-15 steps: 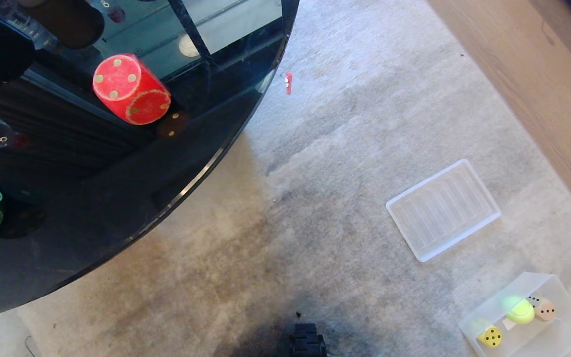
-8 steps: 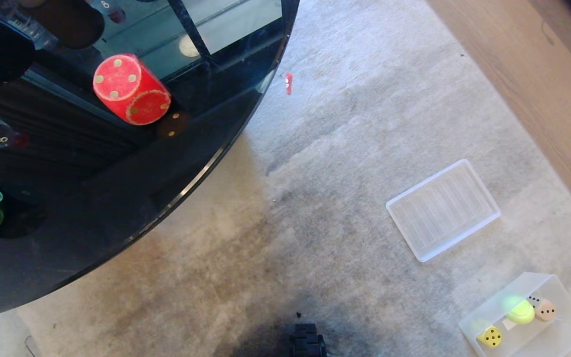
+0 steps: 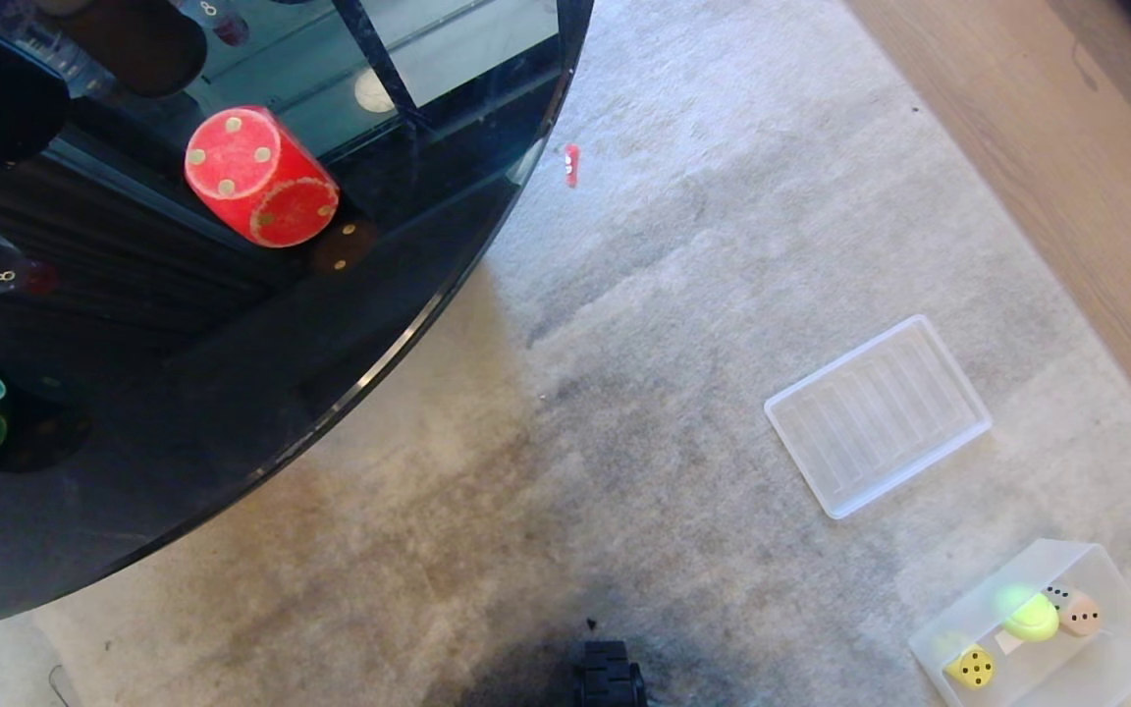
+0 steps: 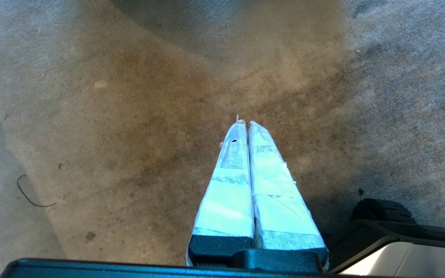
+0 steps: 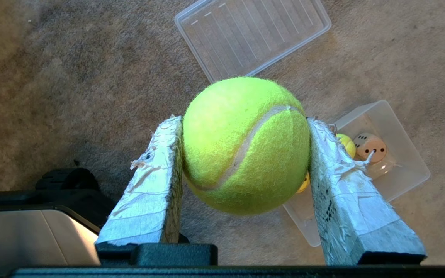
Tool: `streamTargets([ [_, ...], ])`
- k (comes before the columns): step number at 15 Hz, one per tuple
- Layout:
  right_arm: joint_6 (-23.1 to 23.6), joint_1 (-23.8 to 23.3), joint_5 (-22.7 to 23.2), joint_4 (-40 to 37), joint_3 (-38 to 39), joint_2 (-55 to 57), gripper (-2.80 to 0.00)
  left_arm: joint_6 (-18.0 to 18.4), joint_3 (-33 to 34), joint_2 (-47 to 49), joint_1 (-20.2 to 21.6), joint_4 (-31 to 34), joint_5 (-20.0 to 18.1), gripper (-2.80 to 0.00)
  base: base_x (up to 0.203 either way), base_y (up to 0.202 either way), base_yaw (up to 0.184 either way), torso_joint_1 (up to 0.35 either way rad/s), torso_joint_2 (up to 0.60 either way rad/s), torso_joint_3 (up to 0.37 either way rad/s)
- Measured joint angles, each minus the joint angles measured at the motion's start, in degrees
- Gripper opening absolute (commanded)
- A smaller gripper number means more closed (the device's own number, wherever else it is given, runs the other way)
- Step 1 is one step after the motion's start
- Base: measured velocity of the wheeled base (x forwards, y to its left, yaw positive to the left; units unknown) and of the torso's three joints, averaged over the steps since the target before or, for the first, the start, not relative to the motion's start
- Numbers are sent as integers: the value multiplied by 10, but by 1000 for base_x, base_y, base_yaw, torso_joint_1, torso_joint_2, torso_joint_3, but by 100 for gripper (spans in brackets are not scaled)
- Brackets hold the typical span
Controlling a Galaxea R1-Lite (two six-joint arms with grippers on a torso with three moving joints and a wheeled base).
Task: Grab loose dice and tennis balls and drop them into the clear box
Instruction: Put the ball in the box
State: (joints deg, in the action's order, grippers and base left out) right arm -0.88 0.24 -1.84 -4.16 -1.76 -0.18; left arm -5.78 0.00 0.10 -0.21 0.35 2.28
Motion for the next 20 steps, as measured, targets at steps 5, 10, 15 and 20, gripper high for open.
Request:
streamTargets([
  [5,0,0,0,-2,0,0,-280,0,0,0,0,0,1,-280,0,0,0,1,0,7],
  [10,0,0,0,-2,1,0,-280,0,0,0,0,0,0,-280,0,0,0,0,3,136],
  [15,-1,0,0,-1,1,0,-280,0,0,0,0,0,0,-280,0,0,0,0,1,24],
  [20,-1,0,1,-1,1,0,-280,-3,0,0,0,0,1,-280,2,2,-39,2,2,0],
])
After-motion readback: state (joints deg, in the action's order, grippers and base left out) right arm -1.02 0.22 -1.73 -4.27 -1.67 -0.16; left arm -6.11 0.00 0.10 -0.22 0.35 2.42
